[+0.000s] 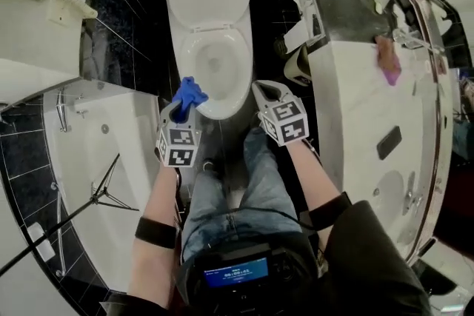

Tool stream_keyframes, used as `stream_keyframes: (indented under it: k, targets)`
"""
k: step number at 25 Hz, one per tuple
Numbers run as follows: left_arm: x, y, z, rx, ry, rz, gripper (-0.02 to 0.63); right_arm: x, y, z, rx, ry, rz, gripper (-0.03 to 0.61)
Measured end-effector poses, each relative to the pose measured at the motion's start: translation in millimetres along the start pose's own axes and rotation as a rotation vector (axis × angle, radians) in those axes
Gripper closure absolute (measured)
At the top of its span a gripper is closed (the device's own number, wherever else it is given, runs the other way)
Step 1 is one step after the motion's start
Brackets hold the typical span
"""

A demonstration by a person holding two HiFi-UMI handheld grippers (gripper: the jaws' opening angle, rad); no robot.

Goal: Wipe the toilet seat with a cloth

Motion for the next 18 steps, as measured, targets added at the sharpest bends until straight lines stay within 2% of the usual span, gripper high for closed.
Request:
stream_keyframes:
  k: [4,8,18]
  targets:
    - [-21,12,-96,-0.006,-0.072,-0.021,0.551,-14,33,-68,0.017,-0.039,0.021,0.558]
    - [-34,21,-166,-0.026,-0.127,-0.040,0.551,-19,55,-118,0.037,-0.059,0.026,0.558]
    - [-21,8,-252,-0.122,-0.194,-0.130,0.551,-3,67,-192,0.035,-0.095,0.030,0.557]
Point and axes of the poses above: the fingertips, and each gripper's own axes: z forward along the fingers, y to its left, x out of its underside, the point moved 6 cm from there along -z, backward along the fingers, and after that the axes turned 7 degrees about y, right-handed, at the moved point
